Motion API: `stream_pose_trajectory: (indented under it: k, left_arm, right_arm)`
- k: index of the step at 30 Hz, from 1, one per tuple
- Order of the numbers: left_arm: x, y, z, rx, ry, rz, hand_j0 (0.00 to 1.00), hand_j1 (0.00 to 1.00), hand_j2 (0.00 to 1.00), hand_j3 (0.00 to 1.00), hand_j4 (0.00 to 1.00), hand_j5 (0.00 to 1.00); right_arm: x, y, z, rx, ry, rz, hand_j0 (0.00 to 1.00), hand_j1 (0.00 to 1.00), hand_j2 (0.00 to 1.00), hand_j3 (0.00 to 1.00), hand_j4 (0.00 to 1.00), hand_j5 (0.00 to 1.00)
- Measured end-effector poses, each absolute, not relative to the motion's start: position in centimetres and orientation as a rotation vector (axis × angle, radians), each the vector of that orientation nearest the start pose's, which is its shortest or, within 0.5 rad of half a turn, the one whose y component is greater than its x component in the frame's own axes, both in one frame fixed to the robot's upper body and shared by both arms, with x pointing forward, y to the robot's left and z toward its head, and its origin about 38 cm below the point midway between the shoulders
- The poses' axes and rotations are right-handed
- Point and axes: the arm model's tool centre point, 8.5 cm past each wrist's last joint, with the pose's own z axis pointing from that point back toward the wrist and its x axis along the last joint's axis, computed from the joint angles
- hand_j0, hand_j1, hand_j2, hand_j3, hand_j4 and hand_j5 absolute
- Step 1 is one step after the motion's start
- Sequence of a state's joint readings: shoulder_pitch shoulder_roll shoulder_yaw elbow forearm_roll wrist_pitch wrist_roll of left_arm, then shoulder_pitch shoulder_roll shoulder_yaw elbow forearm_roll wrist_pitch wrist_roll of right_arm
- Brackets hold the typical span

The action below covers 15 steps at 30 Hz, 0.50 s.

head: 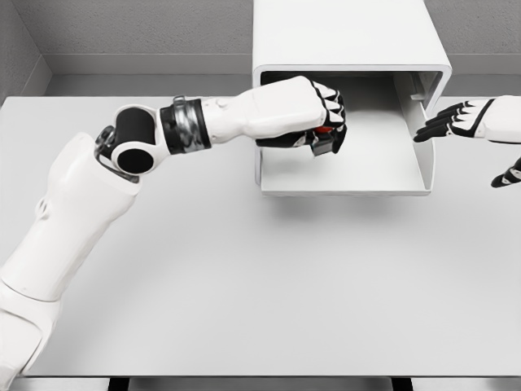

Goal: Slide open multi-storey tabletop storage cabinets and put open load switch and slide close multi-storey tabletop storage cabinets

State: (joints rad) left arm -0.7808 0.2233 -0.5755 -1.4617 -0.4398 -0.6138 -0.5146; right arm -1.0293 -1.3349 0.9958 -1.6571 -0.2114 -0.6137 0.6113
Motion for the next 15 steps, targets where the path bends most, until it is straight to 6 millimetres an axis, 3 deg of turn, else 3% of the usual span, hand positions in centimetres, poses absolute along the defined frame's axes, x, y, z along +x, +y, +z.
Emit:
stream_pose_trajectory:
  k: [5, 6, 7, 8, 9, 15]
  left_arm:
    - [44.21, 6.09, 28.36, -0.138, 2.467, 2.306, 0.36, 0.36, 0.36, 0.36, 0.36, 0.36]
    - [44.3, 6.05, 28.33, -0.141, 2.466, 2.309, 0.43, 0.43, 0.43, 0.43, 0.43, 0.43]
    - [44.35, 6.0, 28.27, -0.144, 2.465, 2.312, 0.6, 0.6, 0.6, 0.6, 0.6, 0.6]
    - [44.38, 5.96, 28.23, -0.146, 2.465, 2.313, 0.69, 0.69, 0.69, 0.69, 0.69, 0.69]
    - [44.39, 5.93, 28.21, -0.148, 2.464, 2.314, 0.74, 0.74, 0.74, 0.74, 0.74, 0.74]
    - [44.41, 5.88, 28.09, -0.163, 2.454, 2.32, 0.77, 0.77, 0.77, 0.77, 0.77, 0.77]
  right_arm:
    - [37.03, -37.63, 35.08, -0.268, -1.384, 2.062, 1.0, 1.0, 1.0, 1.0, 1.0, 1.0]
    - [37.02, -37.64, 35.08, -0.268, -1.384, 2.062, 1.0, 1.0, 1.0, 1.0, 1.0, 1.0]
    - [37.01, -37.64, 35.07, -0.268, -1.383, 2.063, 1.0, 1.0, 1.0, 1.0, 1.0, 1.0]
    - [37.0, -37.64, 35.06, -0.268, -1.382, 2.063, 1.0, 1.0, 1.0, 1.0, 1.0, 1.0]
    - [37.0, -37.64, 35.05, -0.268, -1.382, 2.063, 1.0, 1.0, 1.0, 1.0, 1.0, 1.0]
    - [36.99, -37.56, 35.02, -0.266, -1.383, 2.065, 1.0, 1.0, 1.0, 1.0, 1.0, 1.0]
